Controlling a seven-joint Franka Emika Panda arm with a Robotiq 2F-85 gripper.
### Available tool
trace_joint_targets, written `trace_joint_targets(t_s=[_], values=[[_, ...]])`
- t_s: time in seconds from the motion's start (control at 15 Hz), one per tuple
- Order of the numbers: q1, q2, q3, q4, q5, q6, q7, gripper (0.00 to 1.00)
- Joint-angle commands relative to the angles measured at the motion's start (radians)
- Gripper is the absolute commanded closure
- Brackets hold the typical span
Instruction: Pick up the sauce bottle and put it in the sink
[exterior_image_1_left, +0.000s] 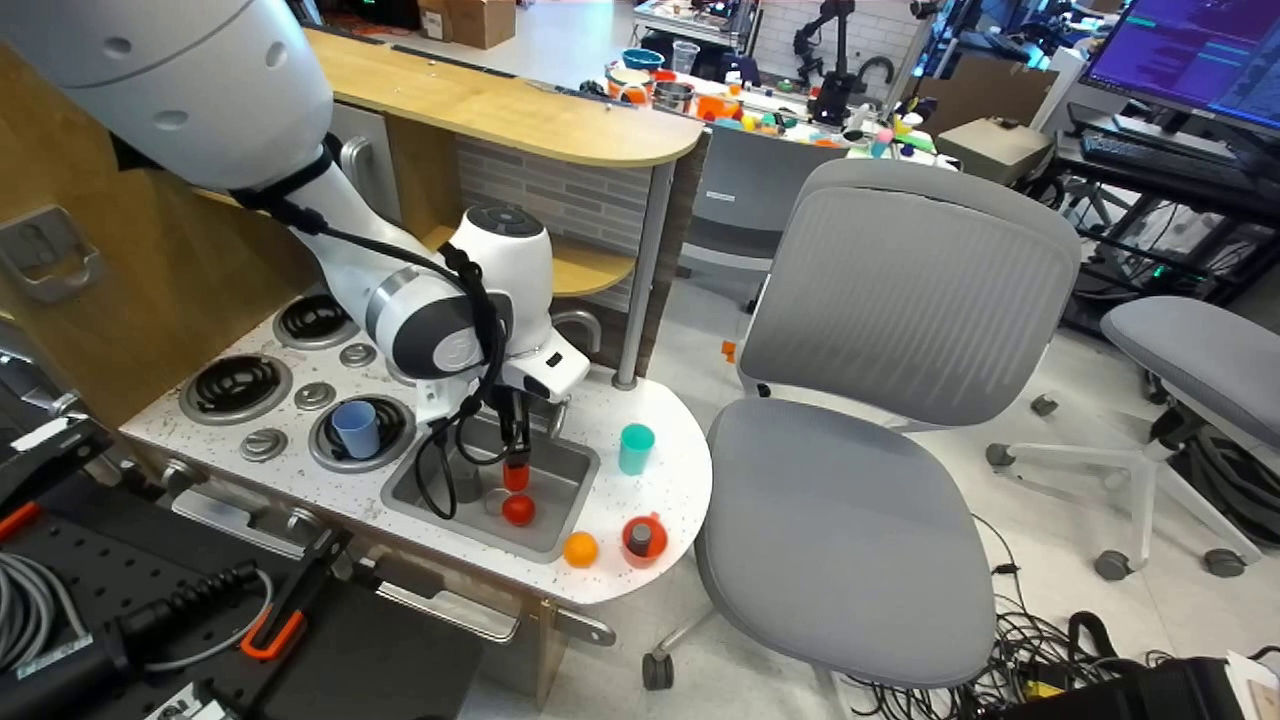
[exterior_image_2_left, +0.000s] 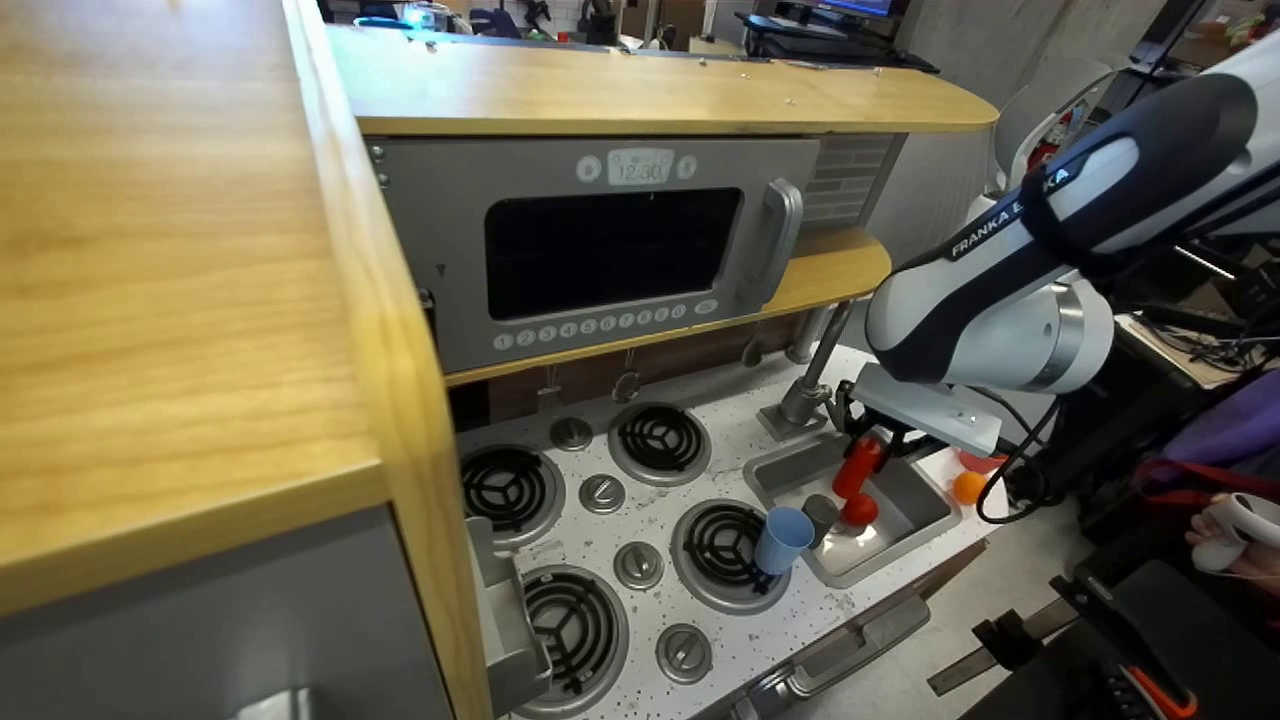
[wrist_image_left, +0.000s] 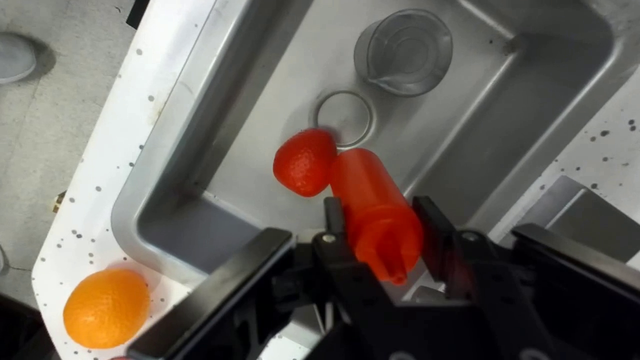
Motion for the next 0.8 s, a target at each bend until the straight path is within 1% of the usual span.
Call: trace_joint_targets(t_s=[0.0,0.4,0.6,0.73], values=[[0.005,0.054,0.001,0.075,-0.016,-0.009,-0.02,0.87],[0.018,0.102,0.021,0.149,-0.032,-0.025,-0.042,0.87],[0.011,0.123,0.047,0.133,-0.028,-0.034,-0.06,0.87],[0.014,0.142,0.049,0.135,-0.028,-0.046,-0.059,0.87]])
